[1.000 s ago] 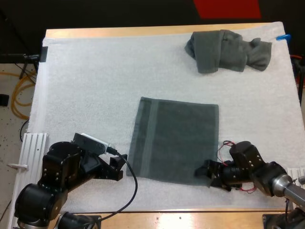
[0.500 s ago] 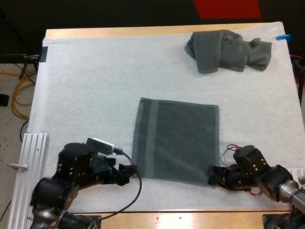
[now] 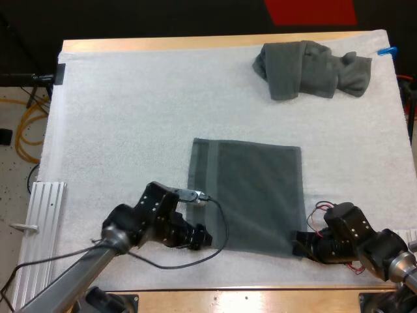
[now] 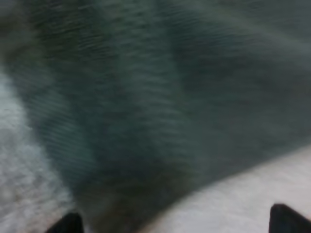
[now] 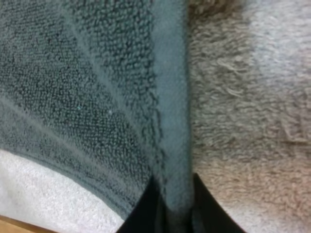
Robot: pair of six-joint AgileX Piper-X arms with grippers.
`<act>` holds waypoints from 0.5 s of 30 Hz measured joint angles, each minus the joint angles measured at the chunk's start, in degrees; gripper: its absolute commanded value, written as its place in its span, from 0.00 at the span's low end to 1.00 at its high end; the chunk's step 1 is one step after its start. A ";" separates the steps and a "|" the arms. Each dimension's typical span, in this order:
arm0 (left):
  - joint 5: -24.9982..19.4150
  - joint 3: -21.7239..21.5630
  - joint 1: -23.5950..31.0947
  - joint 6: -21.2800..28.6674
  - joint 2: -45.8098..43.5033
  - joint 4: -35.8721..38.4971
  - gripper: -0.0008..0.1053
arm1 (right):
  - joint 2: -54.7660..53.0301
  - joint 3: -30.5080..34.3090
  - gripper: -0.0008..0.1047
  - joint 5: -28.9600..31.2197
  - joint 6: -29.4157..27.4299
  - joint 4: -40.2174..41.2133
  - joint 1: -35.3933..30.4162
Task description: Pick towel from pile fold and stack
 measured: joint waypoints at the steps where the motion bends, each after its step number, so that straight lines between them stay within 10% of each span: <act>1: -1.21 0.00 -0.03 -0.37 1.15 -0.42 0.68 | 0.00 0.00 0.01 0.00 0.00 0.00 0.00; 15: 3.43 -0.07 -0.01 -2.15 10.90 -5.68 0.41 | 0.00 0.00 0.01 0.00 0.00 0.14 0.00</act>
